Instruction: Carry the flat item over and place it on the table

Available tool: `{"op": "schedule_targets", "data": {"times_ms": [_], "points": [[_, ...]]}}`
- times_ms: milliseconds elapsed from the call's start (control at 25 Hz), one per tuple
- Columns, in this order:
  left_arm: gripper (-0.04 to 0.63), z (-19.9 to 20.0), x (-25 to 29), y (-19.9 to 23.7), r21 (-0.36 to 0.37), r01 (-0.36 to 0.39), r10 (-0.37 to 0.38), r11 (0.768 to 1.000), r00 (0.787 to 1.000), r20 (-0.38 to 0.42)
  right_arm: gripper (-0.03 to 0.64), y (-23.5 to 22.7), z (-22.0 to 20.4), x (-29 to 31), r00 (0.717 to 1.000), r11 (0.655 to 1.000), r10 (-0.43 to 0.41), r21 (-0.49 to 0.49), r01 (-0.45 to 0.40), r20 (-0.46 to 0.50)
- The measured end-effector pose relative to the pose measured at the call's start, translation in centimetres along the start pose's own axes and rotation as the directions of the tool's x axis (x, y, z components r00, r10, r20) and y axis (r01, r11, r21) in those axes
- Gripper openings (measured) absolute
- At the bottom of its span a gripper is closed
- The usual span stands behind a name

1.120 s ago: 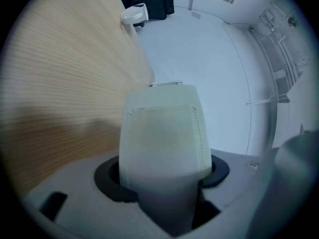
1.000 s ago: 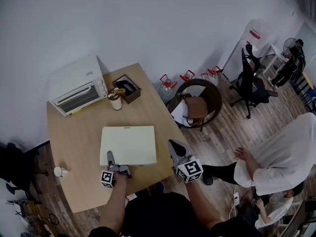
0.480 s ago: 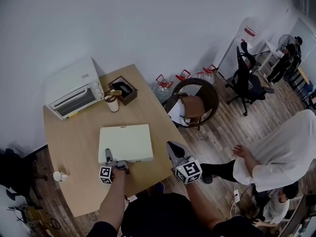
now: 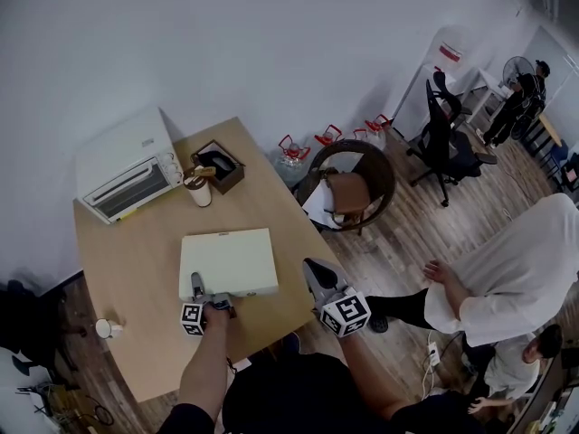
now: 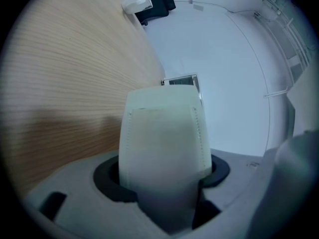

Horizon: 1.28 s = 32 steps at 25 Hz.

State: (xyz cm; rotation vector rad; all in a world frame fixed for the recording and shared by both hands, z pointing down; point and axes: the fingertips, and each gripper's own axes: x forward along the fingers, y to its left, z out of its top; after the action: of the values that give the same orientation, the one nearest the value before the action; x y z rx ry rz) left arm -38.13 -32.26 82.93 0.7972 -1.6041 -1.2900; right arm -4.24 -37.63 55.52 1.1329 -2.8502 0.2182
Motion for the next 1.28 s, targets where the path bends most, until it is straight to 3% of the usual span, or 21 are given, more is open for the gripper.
{"op": "schedule_targets", "data": {"times_ms": [400, 600, 680, 840, 920, 1000, 1080, 1280], "points": [[0.322, -0.1, 1.6, 0.3, -0.007, -0.040, 0.040, 0.999, 0.999, -0.004, 0.008, 0.4, -0.7, 0.0, 1.000, 1.000, -0.002, 0.014, 0.002, -0.011], [0.409, -0.4, 1.4, 0.8, 0.025, -0.180, 0.180, 0.983, 0.984, -0.009, 0.008, 0.8, -1.0, -0.1, 1.000, 1.000, 0.004, 0.026, -0.004, -0.014], [0.490, -0.5, 1.0, 1.5, 0.062, -0.265, 0.266, 0.962, 0.964, -0.013, 0.008, 0.8, -1.0, -0.1, 1.000, 1.000, 0.003, 0.030, -0.003, -0.014], [0.529, -0.2, -1.7, 4.0, 0.133, -0.487, 0.490, 0.863, 0.872, 0.011, 0.008, 0.9, -1.2, 0.0, 1.000, 1.000, 0.002, 0.017, -0.002, -0.025], [0.531, 0.2, -2.6, 4.4, 0.171, -0.521, 0.526, 0.836, 0.850, 0.021, 0.008, 1.1, -1.2, 0.0, 1.000, 1.000, 0.009, 0.020, -0.008, -0.025], [0.537, 0.4, -2.9, 4.1, 0.169, -0.511, 0.515, 0.843, 0.857, 0.021, 0.008, 1.3, -1.2, 0.1, 1.000, 1.000, 0.015, 0.026, -0.015, -0.023], [0.537, 0.6, -3.0, 2.9, 0.133, -0.480, 0.482, 0.867, 0.876, 0.022, 0.008, 1.5, -1.1, 0.3, 1.000, 0.999, 0.022, 0.031, -0.022, -0.020], [0.536, 1.9, -4.0, -2.2, 0.085, -0.331, 0.330, 0.940, 0.944, 0.030, 0.008, 1.8, -0.8, 0.9, 0.999, 0.999, 0.034, 0.037, -0.034, -0.006]]}}
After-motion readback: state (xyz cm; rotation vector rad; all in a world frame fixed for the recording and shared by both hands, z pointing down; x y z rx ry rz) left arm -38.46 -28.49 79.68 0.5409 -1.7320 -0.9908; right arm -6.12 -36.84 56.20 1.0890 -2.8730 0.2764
